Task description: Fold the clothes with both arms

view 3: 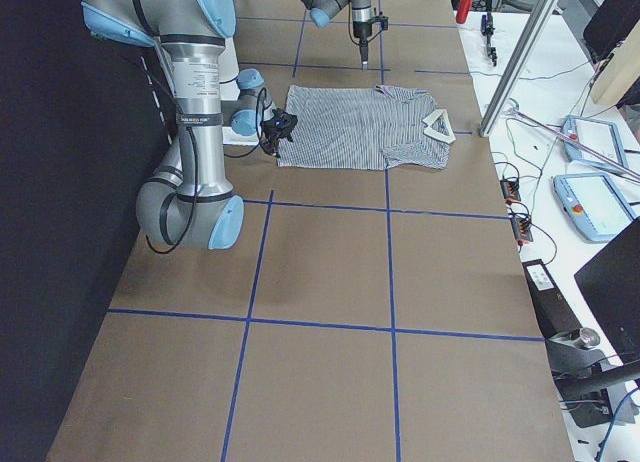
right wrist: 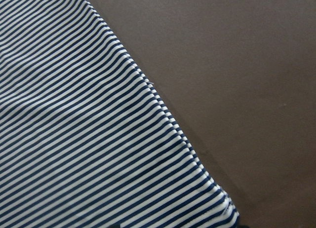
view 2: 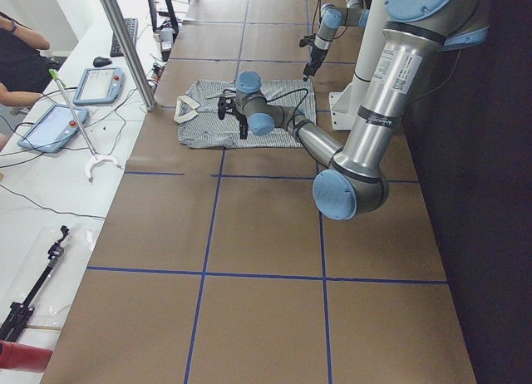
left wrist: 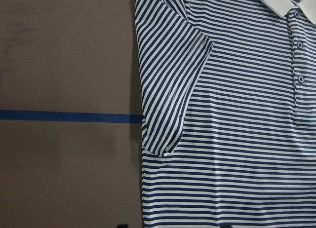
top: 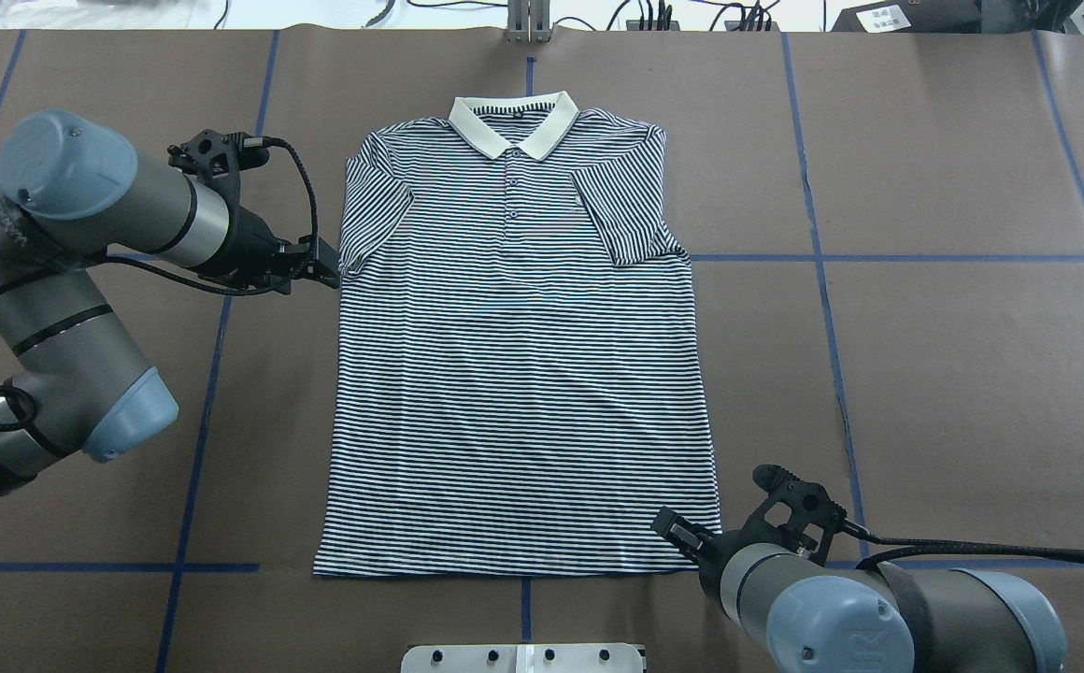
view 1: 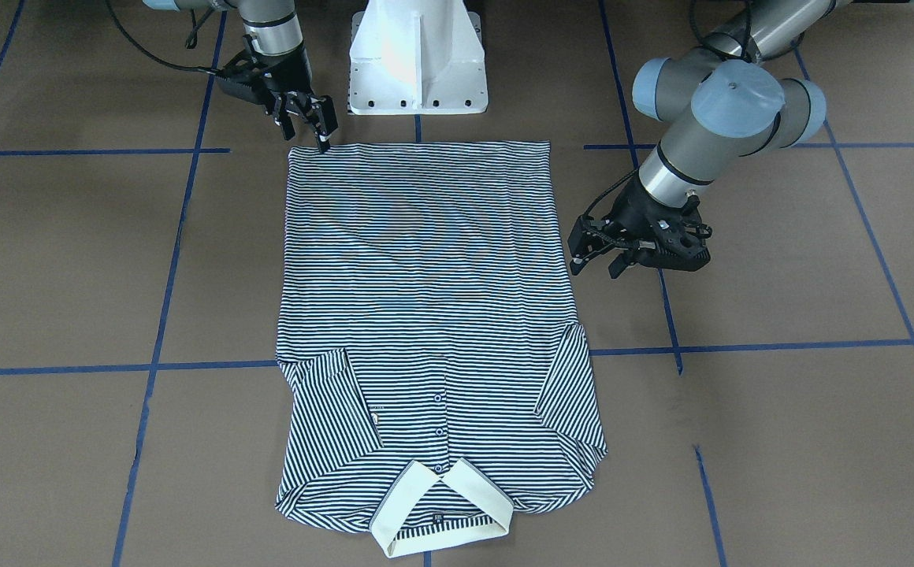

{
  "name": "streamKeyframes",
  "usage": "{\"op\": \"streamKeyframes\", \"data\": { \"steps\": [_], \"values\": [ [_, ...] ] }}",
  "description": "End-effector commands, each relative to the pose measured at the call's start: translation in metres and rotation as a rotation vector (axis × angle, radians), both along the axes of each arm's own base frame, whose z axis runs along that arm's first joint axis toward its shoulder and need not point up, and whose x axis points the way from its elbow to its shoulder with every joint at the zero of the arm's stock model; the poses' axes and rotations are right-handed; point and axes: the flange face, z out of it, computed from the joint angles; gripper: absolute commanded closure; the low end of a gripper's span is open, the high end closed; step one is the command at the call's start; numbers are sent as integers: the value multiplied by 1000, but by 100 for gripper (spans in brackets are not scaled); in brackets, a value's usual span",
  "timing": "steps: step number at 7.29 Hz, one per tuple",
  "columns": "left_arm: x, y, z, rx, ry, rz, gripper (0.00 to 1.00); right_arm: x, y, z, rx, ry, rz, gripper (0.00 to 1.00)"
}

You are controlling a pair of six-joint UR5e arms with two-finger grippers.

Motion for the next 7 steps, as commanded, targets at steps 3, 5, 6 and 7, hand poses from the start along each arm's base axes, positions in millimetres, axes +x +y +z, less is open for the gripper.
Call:
{"op": "streamKeyframes", "data": {
  "steps": [3, 5, 6, 7],
  "values": [
    [3, -2, 3, -2, -2, -4, 27, -8, 6, 17, -10, 63, -8, 23],
    [6, -5, 5, -10, -8, -6, 27, -9, 7, 19, -12, 81, -10, 28],
    [7, -6, 7, -16, -14, -6, 25, -9, 7, 19, -14, 81, -13, 30],
    [10, -6, 6, -17, -14, -4, 23, -9, 7, 20, -16, 84, -12, 33]
  ]
}}
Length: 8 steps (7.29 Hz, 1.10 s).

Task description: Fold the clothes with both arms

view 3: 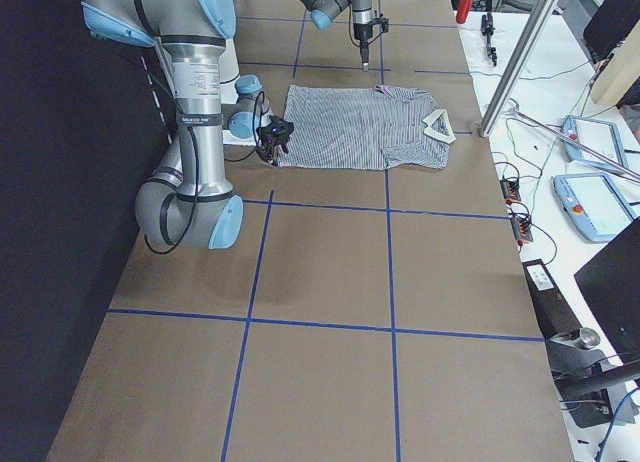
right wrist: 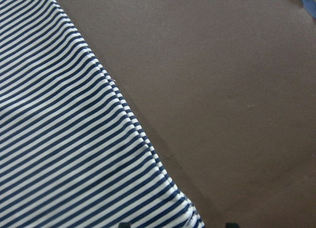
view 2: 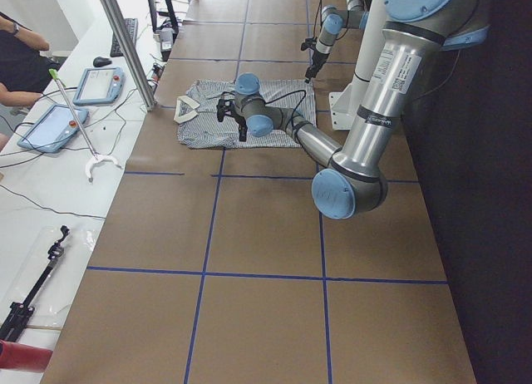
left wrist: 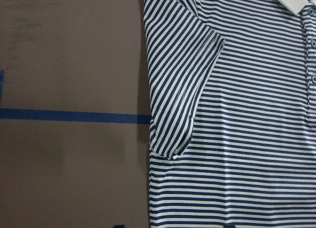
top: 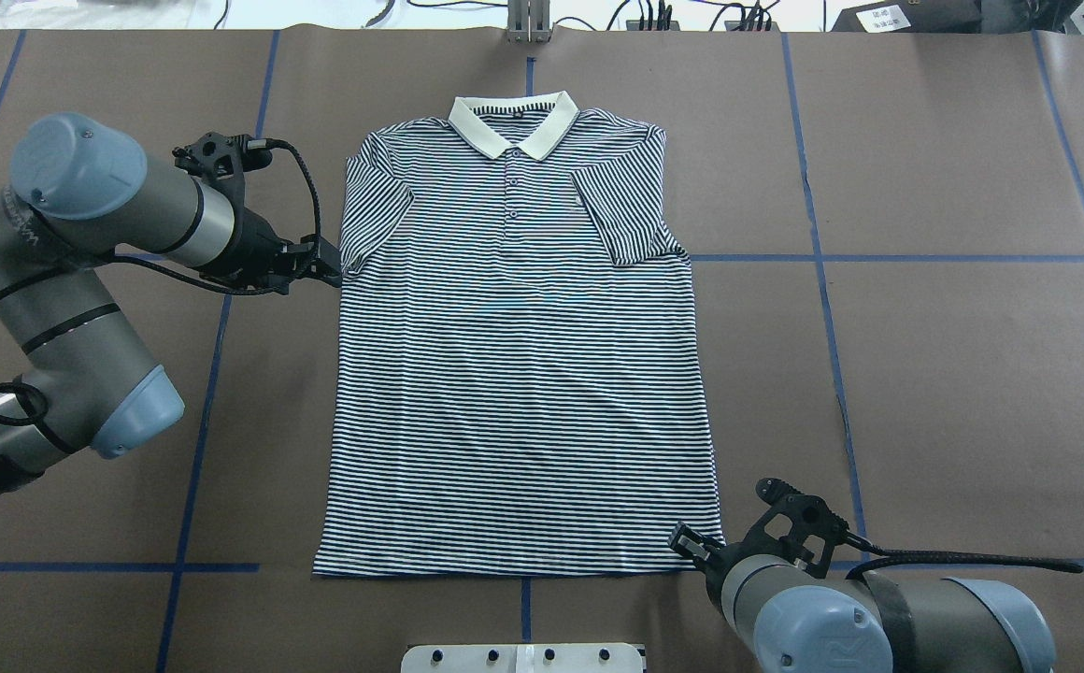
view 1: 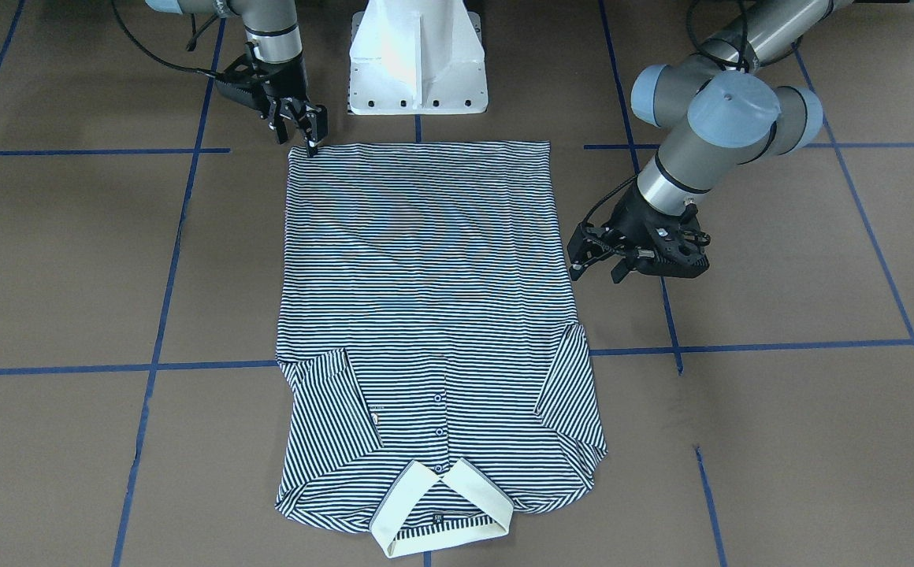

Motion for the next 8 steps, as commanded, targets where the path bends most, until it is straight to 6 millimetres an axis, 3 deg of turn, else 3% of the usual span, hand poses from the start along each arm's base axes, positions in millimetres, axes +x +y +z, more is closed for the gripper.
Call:
{"op": "streamKeyframes", "data": {
  "steps": [1, 3, 4, 5, 6, 8],
  "values": [
    [3, -1, 0, -4, -2, 1, 23, -2, 0, 3, -2, 8, 0, 34],
    [4, -1, -1, -3, -1, 3, 22, -5, 3, 5, -3, 13, -6, 38],
    [4, -1, 1, -5, -3, 4, 20, -5, 3, 6, -4, 14, -6, 48],
    [4, -1, -2, -3, 1, 3, 18, -4, 2, 5, -5, 12, -5, 85],
    [4, -1, -5, 1, 5, 3, 16, -4, 3, 7, -15, 15, -13, 100],
    [4, -2, -8, 3, 9, 1, 14, -2, 2, 4, -16, 9, -13, 100]
  ]
}}
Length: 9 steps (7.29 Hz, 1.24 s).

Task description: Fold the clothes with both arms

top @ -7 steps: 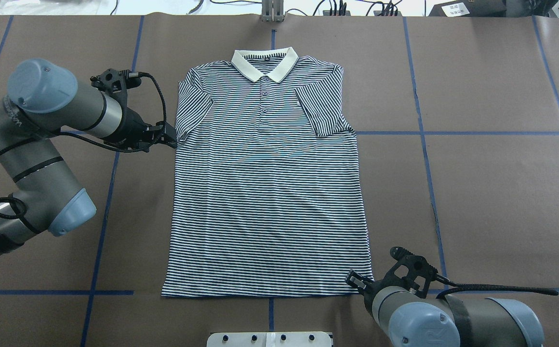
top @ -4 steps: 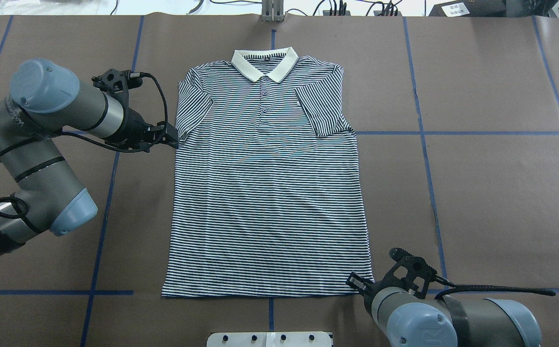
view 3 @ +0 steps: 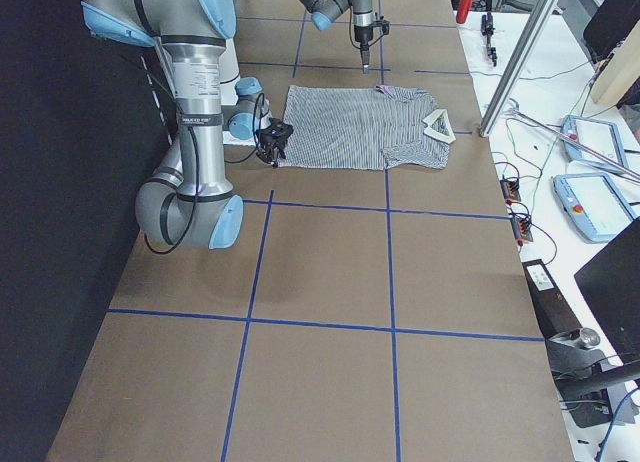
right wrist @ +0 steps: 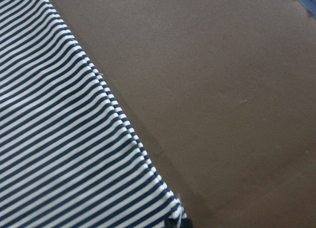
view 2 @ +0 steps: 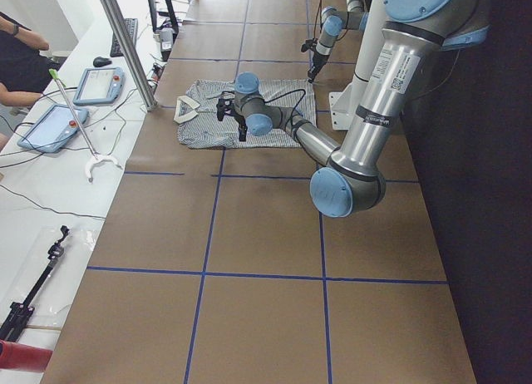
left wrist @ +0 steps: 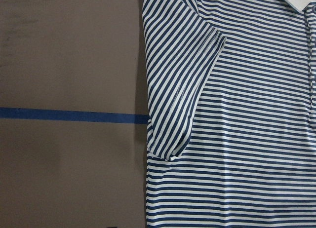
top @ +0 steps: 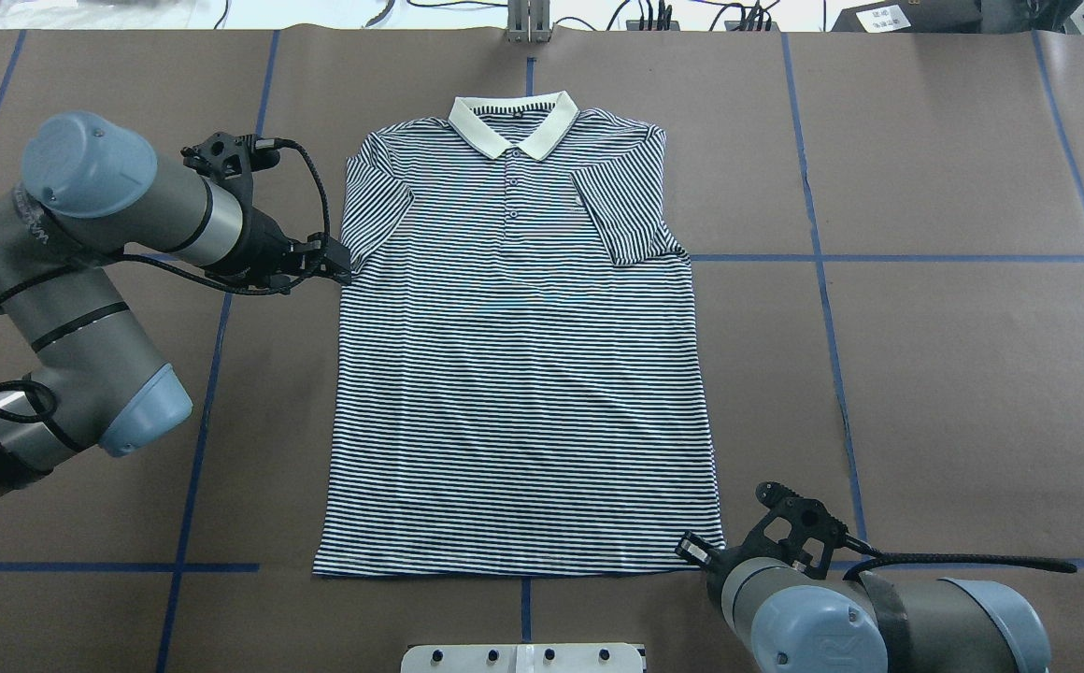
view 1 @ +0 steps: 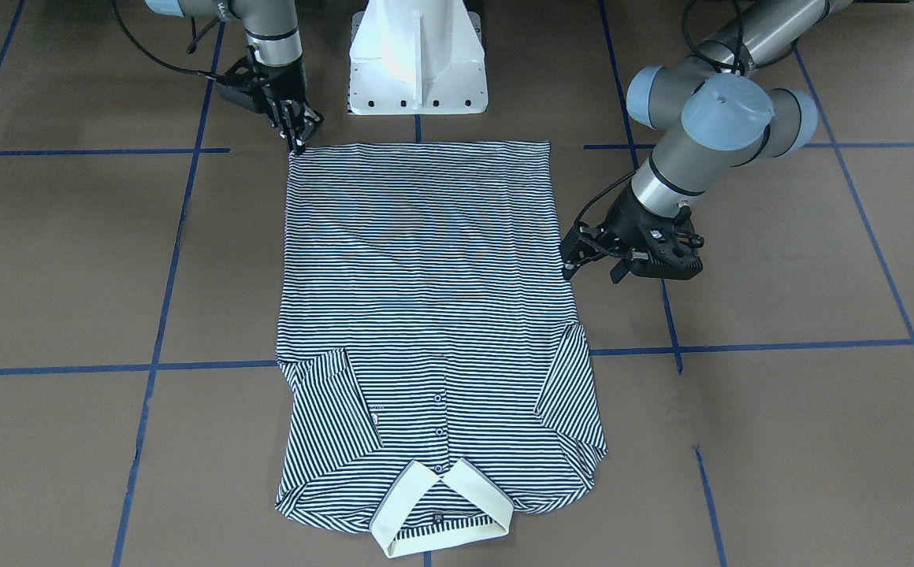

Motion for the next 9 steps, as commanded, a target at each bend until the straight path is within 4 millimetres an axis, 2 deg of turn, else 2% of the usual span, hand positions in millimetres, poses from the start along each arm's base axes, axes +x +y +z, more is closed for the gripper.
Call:
{"op": "streamKeyframes", "data": {
  "steps": [1, 2, 3, 4, 5, 6, 7, 8, 9],
  "values": [
    [-5, 4, -15, -24, 30, -26, 12, 9, -1, -15, -1, -32, 1, 100],
    [-6, 17, -32, -100, 77, -67, 13, 16, 0, -24, -11, -39, -6, 100],
    [7, 59, -54, -129, 122, -42, 13, 22, -1, -31, -14, -54, -8, 100],
    [20, 110, -72, -169, 124, -46, 14, 22, -1, -32, -14, -56, -8, 100],
    [35, 154, -91, -228, 102, -60, 23, 22, -1, -31, -14, -54, -8, 100],
    [44, 184, -93, -272, 70, -47, 25, 22, 0, -32, -14, -56, -9, 100],
    [53, 203, -76, -302, 39, -32, 25, 21, 0, -32, -14, -56, -9, 100],
    [71, 240, -35, -337, -42, -87, 25, 21, -1, -30, -13, -53, -9, 100],
    [78, 253, -30, -422, -40, -149, 22, 21, -1, -31, -13, -54, -9, 100]
  ]
}}
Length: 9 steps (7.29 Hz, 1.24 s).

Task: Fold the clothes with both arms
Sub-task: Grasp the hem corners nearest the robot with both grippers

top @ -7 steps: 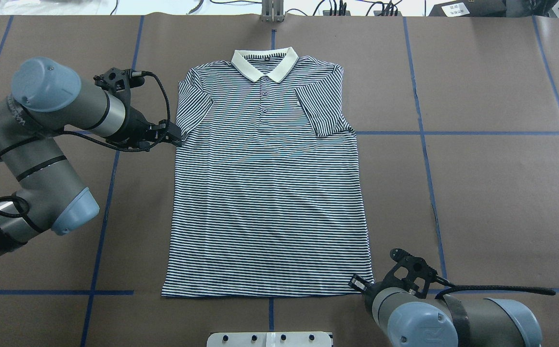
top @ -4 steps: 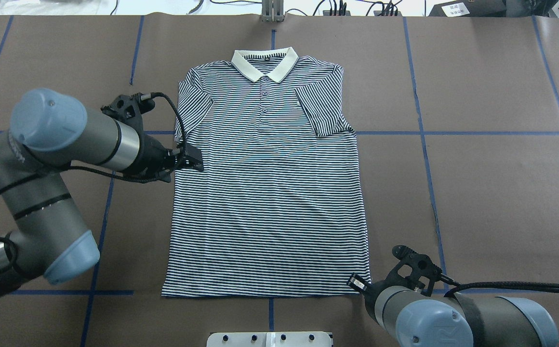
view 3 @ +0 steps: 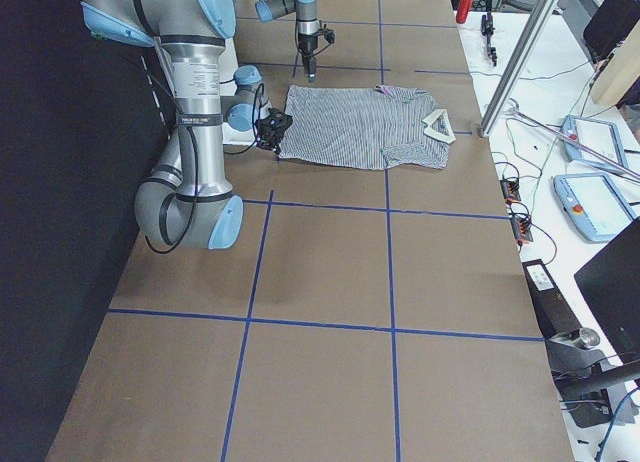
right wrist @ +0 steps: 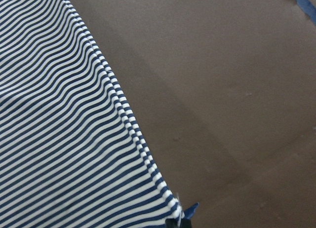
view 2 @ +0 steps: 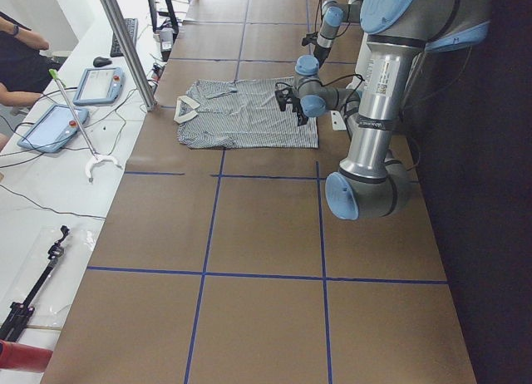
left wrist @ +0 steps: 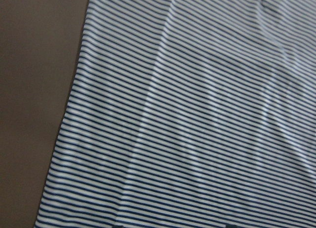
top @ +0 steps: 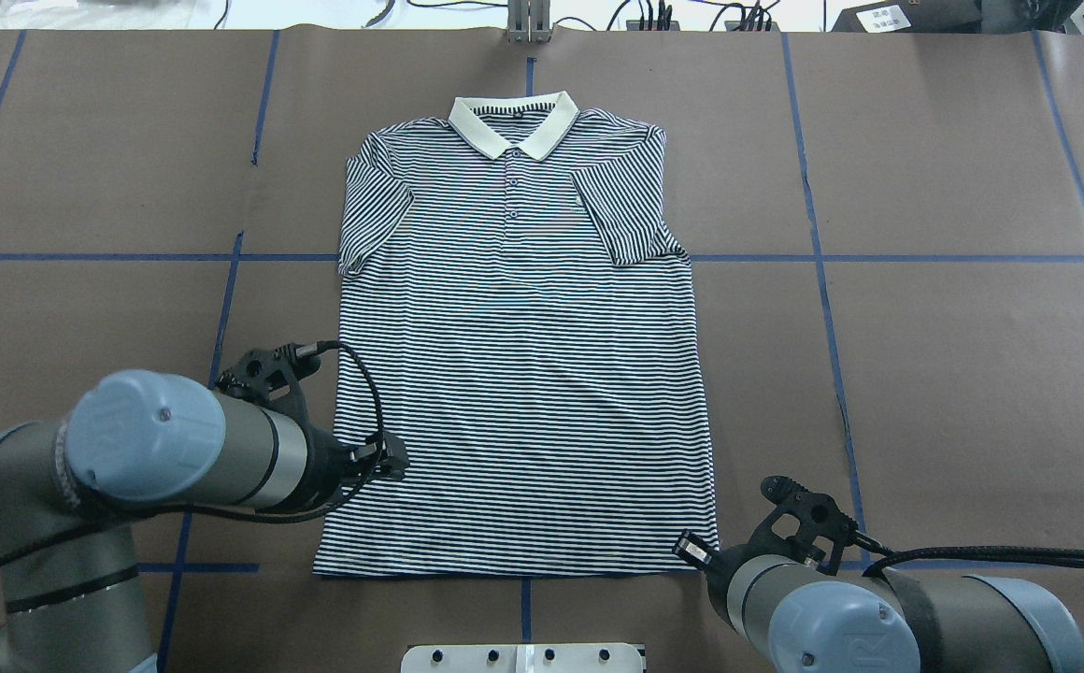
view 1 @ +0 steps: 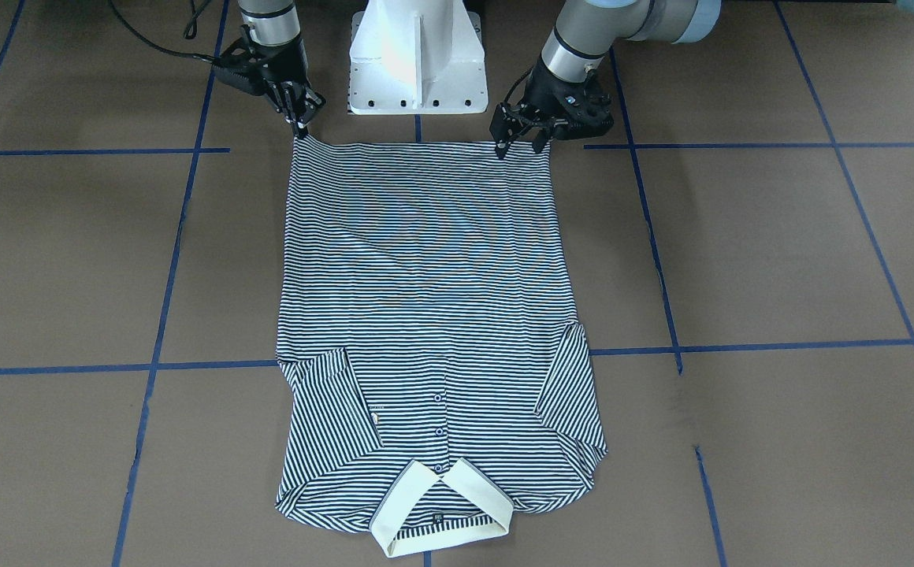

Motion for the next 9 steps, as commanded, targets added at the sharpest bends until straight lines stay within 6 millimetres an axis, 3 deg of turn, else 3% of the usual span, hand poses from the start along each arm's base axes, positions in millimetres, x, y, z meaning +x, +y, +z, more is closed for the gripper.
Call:
{"op": "streamKeyframes", "data": {
  "steps": [1, 3, 4, 6, 9],
  "values": [
    [14, 39, 33, -90, -66, -44, 22, 0, -1, 0, -1, 0, 1, 100],
    [17, 63, 59, -92, -117, -7, 25, 0, -2, 1, 0, 2, 3, 100],
    [19, 69, 61, -92, -122, 5, 26, -1, -2, 1, 0, 5, 1, 100],
    [21, 71, 63, -91, -127, 10, 33, 0, -2, 4, -1, 20, 1, 100],
    [20, 68, 61, -68, -127, -16, 34, 1, -3, 5, -1, 28, 2, 100]
  ]
}}
